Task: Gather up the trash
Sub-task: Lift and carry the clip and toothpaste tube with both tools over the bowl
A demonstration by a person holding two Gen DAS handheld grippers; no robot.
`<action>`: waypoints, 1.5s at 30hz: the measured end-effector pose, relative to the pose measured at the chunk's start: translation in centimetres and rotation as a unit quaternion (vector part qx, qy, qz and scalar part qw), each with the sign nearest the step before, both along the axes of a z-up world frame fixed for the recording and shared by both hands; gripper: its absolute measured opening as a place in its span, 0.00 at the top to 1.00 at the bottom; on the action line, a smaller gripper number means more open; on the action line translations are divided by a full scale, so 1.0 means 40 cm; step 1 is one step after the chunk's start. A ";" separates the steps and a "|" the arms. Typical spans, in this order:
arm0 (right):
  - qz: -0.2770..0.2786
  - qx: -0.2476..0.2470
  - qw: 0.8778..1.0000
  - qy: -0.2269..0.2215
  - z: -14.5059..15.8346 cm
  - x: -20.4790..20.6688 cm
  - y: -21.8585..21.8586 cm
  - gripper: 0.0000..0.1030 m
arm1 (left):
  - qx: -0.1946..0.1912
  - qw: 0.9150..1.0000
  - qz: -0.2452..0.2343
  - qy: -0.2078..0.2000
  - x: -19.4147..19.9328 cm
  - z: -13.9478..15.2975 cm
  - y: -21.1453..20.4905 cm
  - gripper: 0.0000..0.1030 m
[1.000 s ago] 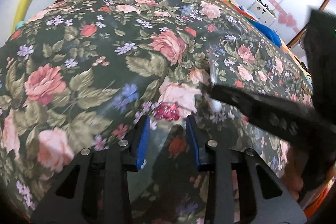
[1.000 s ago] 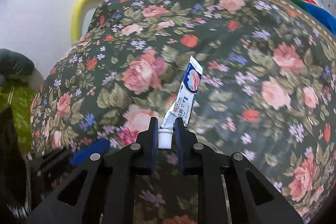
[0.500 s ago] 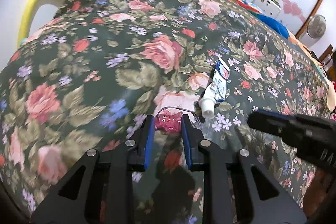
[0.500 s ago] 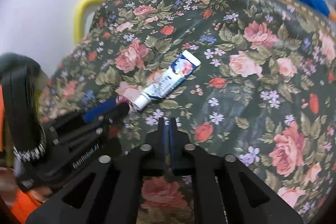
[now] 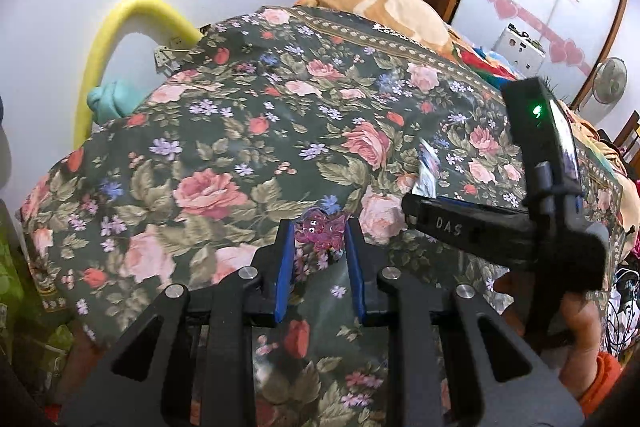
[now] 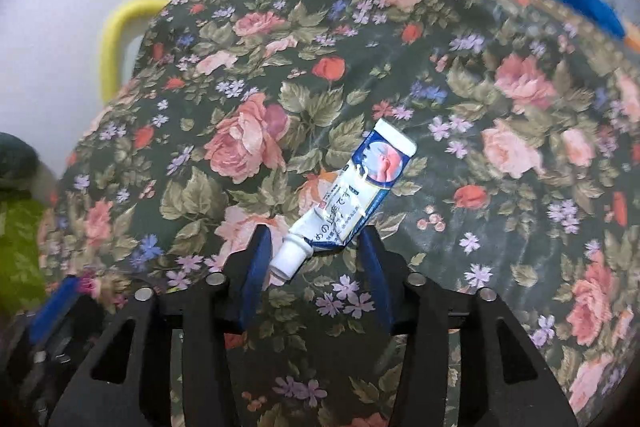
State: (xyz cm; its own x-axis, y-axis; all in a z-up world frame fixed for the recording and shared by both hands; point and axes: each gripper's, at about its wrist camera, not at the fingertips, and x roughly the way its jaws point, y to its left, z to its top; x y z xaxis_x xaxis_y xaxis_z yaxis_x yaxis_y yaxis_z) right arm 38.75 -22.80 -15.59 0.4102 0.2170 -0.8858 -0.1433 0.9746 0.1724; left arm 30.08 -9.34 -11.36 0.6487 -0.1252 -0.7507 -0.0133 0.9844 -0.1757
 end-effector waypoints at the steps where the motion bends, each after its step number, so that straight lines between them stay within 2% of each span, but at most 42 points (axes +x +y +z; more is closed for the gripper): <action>1: 0.004 -0.004 1.000 0.001 -0.002 -0.005 0.002 0.84 | -0.001 1.000 0.001 0.000 -0.004 0.001 0.003 0.76; 6: 0.034 0.015 0.999 0.010 0.011 -0.033 -0.008 0.84 | -0.006 1.000 0.004 0.004 -0.033 0.004 0.014 0.76; 14: 0.076 0.050 0.996 -0.023 0.159 -0.172 0.009 0.84 | -0.020 1.000 0.013 -0.010 -0.128 0.072 0.054 0.76; 20: 0.104 0.068 0.991 -0.048 0.248 -0.284 0.074 0.84 | -0.008 0.999 0.023 -0.023 -0.227 0.134 0.102 0.76; 26: 0.145 0.082 0.984 -0.058 0.298 -0.394 0.169 0.84 | -0.009 0.998 0.052 -0.034 -0.352 0.183 0.185 0.76; 33: 0.194 0.091 0.975 -0.051 0.308 -0.526 0.261 0.84 | -0.008 0.995 0.087 -0.041 -0.497 0.223 0.285 0.76; 36: 0.212 0.090 0.972 -0.043 0.298 -0.571 0.300 0.84 | -0.023 0.994 0.096 -0.037 -0.553 0.219 0.327 0.76; 45: 0.250 0.067 0.966 -0.012 0.235 -0.671 0.391 0.84 | -0.014 0.993 0.121 -0.005 -0.678 0.147 0.392 0.76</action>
State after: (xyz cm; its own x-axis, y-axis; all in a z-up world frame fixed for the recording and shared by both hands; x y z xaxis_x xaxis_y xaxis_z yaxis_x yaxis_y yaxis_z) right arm 11.92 -7.16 -6.19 0.2446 0.5051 -0.8277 -0.5957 0.7518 0.2827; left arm 2.97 6.36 -5.49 0.6699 0.0133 -0.7423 -0.2459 0.9474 -0.2050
